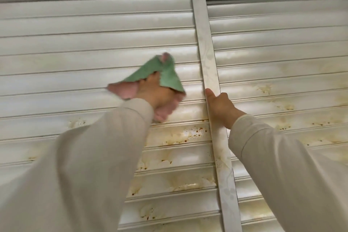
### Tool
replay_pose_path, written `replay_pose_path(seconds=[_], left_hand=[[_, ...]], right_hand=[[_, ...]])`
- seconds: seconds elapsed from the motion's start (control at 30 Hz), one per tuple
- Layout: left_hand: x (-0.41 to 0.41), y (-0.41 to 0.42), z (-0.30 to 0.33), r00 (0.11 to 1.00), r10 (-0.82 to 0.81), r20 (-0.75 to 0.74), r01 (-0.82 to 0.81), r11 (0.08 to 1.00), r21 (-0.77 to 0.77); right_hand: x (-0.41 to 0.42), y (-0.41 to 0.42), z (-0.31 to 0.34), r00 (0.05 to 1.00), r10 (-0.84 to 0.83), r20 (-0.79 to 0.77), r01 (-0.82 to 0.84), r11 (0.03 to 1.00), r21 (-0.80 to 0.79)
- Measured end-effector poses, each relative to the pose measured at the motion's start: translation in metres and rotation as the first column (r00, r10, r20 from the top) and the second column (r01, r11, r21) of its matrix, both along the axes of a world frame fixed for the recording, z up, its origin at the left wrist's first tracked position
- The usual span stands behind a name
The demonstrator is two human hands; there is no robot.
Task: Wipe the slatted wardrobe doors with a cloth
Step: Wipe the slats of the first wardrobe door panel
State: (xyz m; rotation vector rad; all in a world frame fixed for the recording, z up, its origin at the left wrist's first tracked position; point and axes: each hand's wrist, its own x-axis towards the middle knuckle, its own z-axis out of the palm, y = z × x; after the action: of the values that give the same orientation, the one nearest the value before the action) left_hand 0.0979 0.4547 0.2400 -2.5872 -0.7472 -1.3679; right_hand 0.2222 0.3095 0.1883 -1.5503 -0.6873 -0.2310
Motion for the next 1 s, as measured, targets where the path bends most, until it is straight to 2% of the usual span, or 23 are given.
replay_pose_path(seconds=[0.07,0.13,0.2,0.27,0.3,0.4,0.57,0.7,0.77,0.83,0.87,0.93,1.0], left_hand=[[-0.014,-0.056,-0.016,0.981,-0.087,-0.174,0.118,0.977,0.176],[-0.002,-0.055,-0.021,0.950,-0.085,-0.300,0.157,0.962,0.223],[-0.005,-0.042,-0.011,0.943,-0.094,-0.319,0.173,0.958,0.230],[-0.018,-0.026,-0.009,0.949,-0.127,-0.287,0.191,0.959,0.207],[-0.031,-0.020,-0.012,0.958,-0.115,-0.261,0.176,0.958,0.225],[-0.059,0.018,-0.013,0.977,-0.130,-0.170,0.153,0.980,0.130],[-0.128,0.071,-0.012,0.997,-0.043,-0.071,0.048,0.997,0.066],[-0.189,0.130,-0.016,0.998,0.062,0.019,-0.062,0.998,0.019],[-0.217,0.166,-0.018,0.988,0.128,0.088,-0.125,0.991,-0.040],[-0.249,0.197,-0.018,0.967,0.178,0.180,-0.159,0.981,-0.113],[-0.264,0.215,-0.016,0.946,0.200,0.254,-0.165,0.974,-0.154],[-0.287,0.238,-0.009,0.883,0.228,0.410,-0.105,0.948,-0.301],[-0.293,0.248,0.005,0.831,0.233,0.505,-0.057,0.939,-0.338]], right_hand=[[-0.005,0.006,-0.002,0.997,-0.065,-0.034,0.067,0.996,0.062],[-0.019,0.017,-0.004,0.961,-0.262,-0.090,0.268,0.961,0.068],[-0.042,0.030,0.002,0.888,-0.455,-0.058,0.459,0.886,0.065],[-0.064,0.041,0.009,0.836,-0.542,0.081,0.532,0.838,0.123],[-0.075,0.049,0.013,0.821,-0.544,0.171,0.524,0.838,0.151],[-0.099,0.071,0.022,0.756,-0.472,0.454,0.454,0.877,0.155],[-0.150,0.118,0.051,0.617,-0.306,0.725,0.336,0.935,0.108],[-0.190,0.158,0.083,0.534,-0.164,0.829,0.376,0.925,-0.059],[-0.194,0.169,0.096,0.552,-0.119,0.825,0.426,0.891,-0.157],[-0.190,0.179,0.100,0.613,-0.069,0.787,0.418,0.874,-0.249],[-0.186,0.185,0.097,0.616,-0.063,0.785,0.426,0.865,-0.265],[-0.179,0.196,0.085,0.555,-0.108,0.825,0.491,0.843,-0.220],[-0.174,0.201,0.080,0.519,-0.143,0.843,0.518,0.837,-0.177]])
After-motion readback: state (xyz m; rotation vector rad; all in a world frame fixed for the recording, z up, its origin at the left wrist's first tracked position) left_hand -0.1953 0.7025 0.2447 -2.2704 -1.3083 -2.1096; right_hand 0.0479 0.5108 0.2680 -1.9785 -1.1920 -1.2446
